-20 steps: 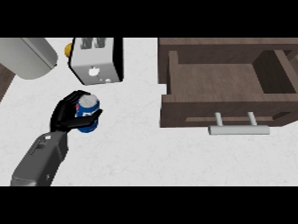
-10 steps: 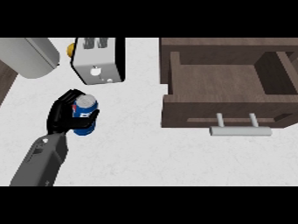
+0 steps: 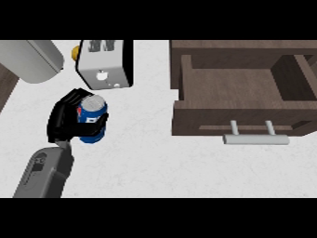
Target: Pick up the can, place it into the drawer and close the drawer
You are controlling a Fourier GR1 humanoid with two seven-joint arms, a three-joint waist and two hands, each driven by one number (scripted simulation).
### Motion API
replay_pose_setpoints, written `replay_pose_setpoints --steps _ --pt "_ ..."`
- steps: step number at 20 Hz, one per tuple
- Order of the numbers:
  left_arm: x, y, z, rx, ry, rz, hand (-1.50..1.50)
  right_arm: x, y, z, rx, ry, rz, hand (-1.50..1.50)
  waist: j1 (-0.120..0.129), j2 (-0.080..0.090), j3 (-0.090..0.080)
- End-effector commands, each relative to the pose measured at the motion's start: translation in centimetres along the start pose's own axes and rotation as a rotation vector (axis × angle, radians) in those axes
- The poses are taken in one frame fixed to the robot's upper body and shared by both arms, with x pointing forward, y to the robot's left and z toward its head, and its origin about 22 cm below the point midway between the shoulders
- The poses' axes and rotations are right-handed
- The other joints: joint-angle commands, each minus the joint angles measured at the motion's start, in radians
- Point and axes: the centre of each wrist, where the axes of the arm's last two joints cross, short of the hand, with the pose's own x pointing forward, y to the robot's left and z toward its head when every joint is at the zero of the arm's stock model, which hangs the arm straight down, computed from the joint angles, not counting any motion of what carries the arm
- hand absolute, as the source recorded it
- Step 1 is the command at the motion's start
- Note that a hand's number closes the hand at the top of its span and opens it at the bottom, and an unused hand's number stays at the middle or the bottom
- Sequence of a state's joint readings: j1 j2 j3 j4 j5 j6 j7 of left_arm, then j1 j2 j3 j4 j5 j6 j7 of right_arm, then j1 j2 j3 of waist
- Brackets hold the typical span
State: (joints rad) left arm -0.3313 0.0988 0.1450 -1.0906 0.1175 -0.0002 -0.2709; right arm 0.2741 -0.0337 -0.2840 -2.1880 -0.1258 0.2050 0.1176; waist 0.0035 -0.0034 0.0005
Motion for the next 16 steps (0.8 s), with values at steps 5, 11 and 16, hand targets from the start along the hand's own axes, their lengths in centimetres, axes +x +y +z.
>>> replay_pose_setpoints --steps 5,11,16 --pt "6.3 -5.6 -0.2 -0.073 -0.099 -0.027 1.50 -0.1 1.0 1.0 -0.006 -0.011 -0.006 -1.50 -0.003 0.000 0.000" --pt "12.6 -11.0 -2.1 -0.148 -0.096 -0.023 1.50 0.0 0.7 1.5 0.002 -0.008 0.004 -1.50 -0.008 0.000 0.000" --pt "13.9 -14.2 -4.9 -0.153 -0.091 -0.077 1.50 1.6 -1.2 0.6 0.018 -0.017 0.007 -1.50 -0.020 0.004 0.000"
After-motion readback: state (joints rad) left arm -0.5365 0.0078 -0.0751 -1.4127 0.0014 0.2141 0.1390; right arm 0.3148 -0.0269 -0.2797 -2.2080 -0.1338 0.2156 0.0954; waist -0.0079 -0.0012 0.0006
